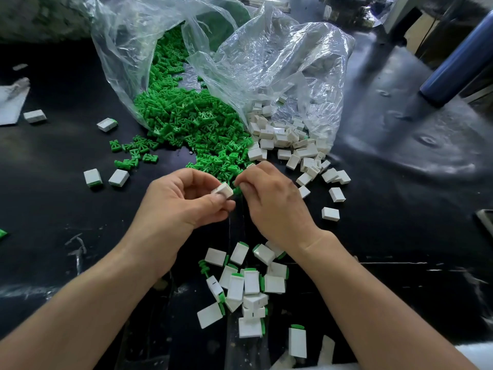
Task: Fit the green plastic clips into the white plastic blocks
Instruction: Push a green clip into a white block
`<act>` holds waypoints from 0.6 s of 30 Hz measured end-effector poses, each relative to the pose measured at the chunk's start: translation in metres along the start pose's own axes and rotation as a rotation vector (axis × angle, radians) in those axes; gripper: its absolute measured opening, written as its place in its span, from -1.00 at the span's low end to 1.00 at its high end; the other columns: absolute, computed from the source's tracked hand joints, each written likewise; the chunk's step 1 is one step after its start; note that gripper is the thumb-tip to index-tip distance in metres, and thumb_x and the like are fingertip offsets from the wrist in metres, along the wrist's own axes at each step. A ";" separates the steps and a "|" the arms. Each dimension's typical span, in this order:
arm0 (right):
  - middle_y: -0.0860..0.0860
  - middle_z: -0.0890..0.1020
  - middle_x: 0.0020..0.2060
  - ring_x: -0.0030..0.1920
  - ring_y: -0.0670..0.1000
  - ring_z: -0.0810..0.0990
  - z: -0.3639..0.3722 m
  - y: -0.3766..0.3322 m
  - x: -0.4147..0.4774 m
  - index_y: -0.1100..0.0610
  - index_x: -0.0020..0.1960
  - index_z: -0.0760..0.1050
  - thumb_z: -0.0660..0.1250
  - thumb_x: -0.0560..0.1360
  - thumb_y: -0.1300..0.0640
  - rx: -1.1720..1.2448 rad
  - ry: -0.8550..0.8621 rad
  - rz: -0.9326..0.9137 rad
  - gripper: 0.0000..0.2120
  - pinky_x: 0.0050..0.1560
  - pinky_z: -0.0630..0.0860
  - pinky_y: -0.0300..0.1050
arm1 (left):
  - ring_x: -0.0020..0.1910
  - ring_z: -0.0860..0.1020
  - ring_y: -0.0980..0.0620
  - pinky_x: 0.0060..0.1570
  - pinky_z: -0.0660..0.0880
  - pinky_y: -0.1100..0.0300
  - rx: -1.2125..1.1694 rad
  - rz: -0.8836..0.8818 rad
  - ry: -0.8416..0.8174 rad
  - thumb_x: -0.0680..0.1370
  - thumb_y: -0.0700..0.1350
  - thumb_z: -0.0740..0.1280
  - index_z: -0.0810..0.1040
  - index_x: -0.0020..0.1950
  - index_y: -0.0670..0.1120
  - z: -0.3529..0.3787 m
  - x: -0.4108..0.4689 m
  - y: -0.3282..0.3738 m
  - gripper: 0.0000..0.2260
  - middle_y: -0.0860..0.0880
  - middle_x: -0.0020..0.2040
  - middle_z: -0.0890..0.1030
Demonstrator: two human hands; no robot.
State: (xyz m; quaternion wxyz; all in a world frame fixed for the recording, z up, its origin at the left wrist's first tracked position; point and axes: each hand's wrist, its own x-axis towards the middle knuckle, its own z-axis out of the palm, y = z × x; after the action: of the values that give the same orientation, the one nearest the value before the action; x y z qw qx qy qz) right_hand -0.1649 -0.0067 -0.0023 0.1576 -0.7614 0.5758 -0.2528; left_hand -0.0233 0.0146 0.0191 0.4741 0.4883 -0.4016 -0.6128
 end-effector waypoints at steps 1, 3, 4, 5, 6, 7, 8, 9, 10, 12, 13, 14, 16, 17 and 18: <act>0.07 0.52 -0.06 -0.02 0.08 0.50 -0.002 0.000 0.000 0.19 0.01 0.51 0.15 0.56 0.21 0.048 0.025 0.035 -0.83 -0.01 0.35 -0.10 | -0.33 0.66 0.02 -0.36 0.57 0.30 0.000 -0.003 0.002 0.41 -0.40 0.32 0.51 -0.19 -0.21 0.000 0.000 0.000 -0.89 -0.11 -0.30 0.65; 0.02 0.53 -0.16 -0.07 0.07 0.55 -0.007 0.000 0.001 0.14 -0.07 0.47 0.14 0.56 0.22 0.187 0.066 0.122 -0.86 -0.02 0.37 -0.13 | -0.33 0.65 0.02 -0.37 0.56 0.30 0.004 -0.008 0.002 0.42 -0.39 0.32 0.52 -0.17 -0.21 0.000 0.000 0.001 -0.90 -0.11 -0.31 0.65; 0.01 0.55 -0.22 -0.11 0.07 0.58 -0.010 -0.001 0.001 0.09 -0.11 0.45 0.13 0.56 0.22 0.263 0.078 0.165 -0.85 -0.02 0.42 -0.09 | -0.34 0.65 0.03 -0.37 0.56 0.31 0.004 -0.011 0.000 0.43 -0.39 0.31 0.53 -0.16 -0.20 0.000 0.000 0.000 -0.89 -0.11 -0.31 0.66; 0.00 0.56 -0.29 -0.16 0.06 0.60 -0.013 -0.002 0.001 0.06 -0.16 0.43 0.14 0.56 0.22 0.327 0.086 0.201 -0.83 -0.02 0.47 -0.01 | -0.33 0.65 0.03 -0.37 0.56 0.31 0.001 -0.016 -0.004 0.44 -0.39 0.30 0.55 -0.14 -0.20 0.000 0.000 0.000 -0.88 -0.12 -0.30 0.66; -0.03 0.56 -0.35 -0.22 0.05 0.60 -0.015 -0.003 0.000 0.05 -0.22 0.42 0.14 0.55 0.22 0.371 0.089 0.223 -0.80 -0.04 0.50 0.07 | -0.33 0.66 0.03 -0.36 0.56 0.31 -0.003 -0.022 -0.008 0.45 -0.39 0.30 0.56 -0.12 -0.19 0.000 0.000 0.000 -0.86 -0.13 -0.28 0.66; -0.03 0.55 -0.41 -0.26 0.05 0.58 -0.016 -0.004 -0.001 0.06 -0.27 0.42 0.15 0.54 0.22 0.396 0.092 0.230 -0.77 -0.07 0.50 0.13 | -0.33 0.66 0.03 -0.36 0.57 0.31 -0.007 -0.028 -0.011 0.46 -0.39 0.29 0.57 -0.11 -0.19 0.000 0.001 0.000 -0.86 -0.14 -0.27 0.66; -0.01 0.52 -0.45 -0.27 0.07 0.56 -0.016 -0.005 -0.002 0.10 -0.29 0.42 0.17 0.54 0.20 0.411 0.096 0.227 -0.77 -0.10 0.50 0.16 | -0.33 0.66 0.03 -0.35 0.57 0.31 -0.011 -0.033 -0.015 0.46 -0.39 0.29 0.58 -0.11 -0.20 0.000 0.001 0.000 -0.86 -0.14 -0.26 0.66; 0.00 0.50 -0.46 -0.27 0.10 0.55 -0.016 -0.007 -0.003 0.13 -0.30 0.42 0.19 0.54 0.16 0.423 0.098 0.220 -0.76 -0.12 0.50 0.18 | -0.33 0.66 0.03 -0.35 0.58 0.30 -0.012 -0.036 -0.020 0.47 -0.38 0.29 0.58 -0.12 -0.20 0.000 0.001 0.000 -0.87 -0.14 -0.27 0.67; 0.00 0.48 -0.45 -0.26 0.12 0.54 -0.016 -0.008 -0.004 0.13 -0.30 0.41 0.21 0.55 0.11 0.433 0.093 0.209 -0.75 -0.14 0.50 0.18 | -0.33 0.66 0.03 -0.35 0.58 0.29 -0.011 -0.039 -0.026 0.47 -0.38 0.29 0.57 -0.12 -0.21 0.000 0.001 0.000 -0.88 -0.13 -0.28 0.67; -0.07 0.48 -0.44 -0.29 0.07 0.55 -0.014 -0.009 -0.005 0.05 -0.28 0.43 0.25 0.53 0.05 0.462 0.060 0.190 -0.77 -0.18 0.54 0.12 | -0.32 0.66 0.02 -0.35 0.58 0.28 -0.004 -0.042 -0.036 0.46 -0.37 0.29 0.56 -0.13 -0.22 -0.001 0.001 -0.001 -0.90 -0.13 -0.29 0.67; -0.08 0.51 -0.44 -0.33 0.01 0.55 -0.013 -0.008 -0.005 0.01 -0.27 0.44 0.27 0.53 0.05 0.484 0.044 0.188 -0.80 -0.22 0.55 0.04 | -0.32 0.66 0.02 -0.36 0.58 0.28 0.002 -0.043 -0.039 0.45 -0.37 0.30 0.55 -0.13 -0.22 -0.001 0.001 -0.001 -0.91 -0.13 -0.29 0.68; -0.09 0.53 -0.45 -0.38 -0.06 0.55 -0.012 -0.008 -0.005 -0.01 -0.26 0.45 0.28 0.52 0.08 0.520 0.036 0.189 -0.82 -0.29 0.55 -0.05 | -0.32 0.66 0.02 -0.36 0.58 0.28 0.008 -0.043 -0.040 0.44 -0.37 0.31 0.55 -0.14 -0.22 -0.001 0.001 -0.001 -0.92 -0.14 -0.28 0.68; -0.08 0.56 -0.44 -0.42 -0.13 0.56 -0.011 -0.007 -0.005 -0.03 -0.24 0.46 0.27 0.53 0.16 0.608 0.030 0.190 -0.81 -0.37 0.52 -0.23 | -0.33 0.66 0.02 -0.38 0.57 0.28 0.029 -0.035 -0.038 0.40 -0.35 0.34 0.56 -0.15 -0.22 0.000 0.000 -0.001 -0.92 -0.17 -0.27 0.67; -0.08 0.57 -0.43 -0.42 -0.14 0.57 -0.011 -0.007 -0.005 -0.03 -0.23 0.47 0.26 0.53 0.19 0.630 0.028 0.184 -0.80 -0.38 0.51 -0.26 | -0.34 0.66 0.02 -0.38 0.57 0.28 0.043 -0.029 -0.036 0.39 -0.34 0.36 0.56 -0.16 -0.22 0.000 0.000 -0.002 -0.92 -0.18 -0.26 0.67; -0.08 0.57 -0.44 -0.43 -0.14 0.57 -0.012 -0.007 -0.005 -0.03 -0.23 0.47 0.26 0.53 0.20 0.632 0.026 0.174 -0.80 -0.39 0.51 -0.28 | -0.34 0.65 0.03 -0.38 0.57 0.28 0.058 -0.025 -0.037 0.37 -0.32 0.37 0.56 -0.17 -0.21 0.000 0.000 -0.002 -0.92 -0.19 -0.26 0.67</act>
State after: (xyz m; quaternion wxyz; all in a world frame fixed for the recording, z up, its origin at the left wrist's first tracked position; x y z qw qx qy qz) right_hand -0.1669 0.0010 0.0098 0.3998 -0.6193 0.5338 -0.4143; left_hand -0.0234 0.0147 0.0169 0.4444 0.4953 -0.4219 -0.6158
